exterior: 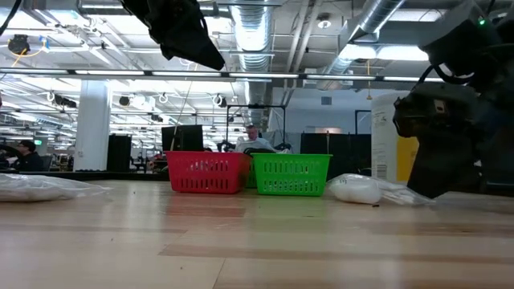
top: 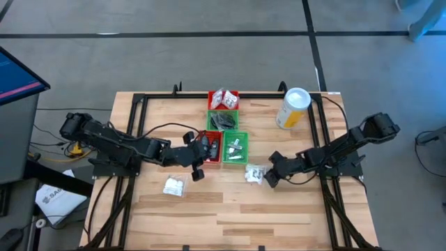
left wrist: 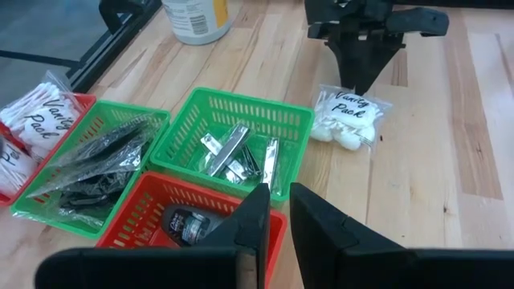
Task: Pick & Place Travel size toiletries
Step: Put the white cotton pack into the top red bin
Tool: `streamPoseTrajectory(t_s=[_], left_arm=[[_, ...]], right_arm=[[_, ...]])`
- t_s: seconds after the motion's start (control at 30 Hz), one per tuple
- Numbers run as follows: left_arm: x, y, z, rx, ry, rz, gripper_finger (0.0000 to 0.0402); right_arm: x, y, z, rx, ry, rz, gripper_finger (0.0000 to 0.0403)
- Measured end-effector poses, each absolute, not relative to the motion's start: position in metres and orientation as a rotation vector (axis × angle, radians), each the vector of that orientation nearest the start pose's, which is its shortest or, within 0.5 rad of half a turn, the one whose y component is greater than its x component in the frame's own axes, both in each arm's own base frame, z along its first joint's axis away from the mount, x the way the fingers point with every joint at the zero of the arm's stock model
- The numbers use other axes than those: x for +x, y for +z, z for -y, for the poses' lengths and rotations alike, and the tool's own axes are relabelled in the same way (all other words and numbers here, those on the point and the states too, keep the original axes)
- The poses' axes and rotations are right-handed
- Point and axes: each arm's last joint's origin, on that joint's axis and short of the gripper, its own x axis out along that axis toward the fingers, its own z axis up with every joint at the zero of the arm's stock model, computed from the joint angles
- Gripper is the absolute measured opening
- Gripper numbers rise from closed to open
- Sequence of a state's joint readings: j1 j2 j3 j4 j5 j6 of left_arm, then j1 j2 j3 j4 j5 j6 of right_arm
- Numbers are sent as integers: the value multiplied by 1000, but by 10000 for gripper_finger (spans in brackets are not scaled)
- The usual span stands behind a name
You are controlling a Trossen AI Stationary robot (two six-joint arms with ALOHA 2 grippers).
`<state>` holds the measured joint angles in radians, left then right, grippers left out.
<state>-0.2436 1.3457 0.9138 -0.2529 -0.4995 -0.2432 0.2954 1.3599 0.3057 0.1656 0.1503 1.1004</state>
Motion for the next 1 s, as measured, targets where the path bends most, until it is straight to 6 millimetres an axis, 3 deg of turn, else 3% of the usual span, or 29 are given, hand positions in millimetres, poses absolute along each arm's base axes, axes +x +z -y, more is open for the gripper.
streamPoseTrajectory(t_s=[0.3, 0.53, 1.0], left_arm=[[276, 254, 54, 15, 321, -601, 44], [276, 254, 54, 12, 320, -596, 44], [276, 255, 54, 12, 320, -594, 44]], right_arm=[[190, 102, -53, 819, -332, -809, 91], [189, 100, -52, 765, -319, -818, 9], [198, 111, -57, 729, -201, -760, 1]])
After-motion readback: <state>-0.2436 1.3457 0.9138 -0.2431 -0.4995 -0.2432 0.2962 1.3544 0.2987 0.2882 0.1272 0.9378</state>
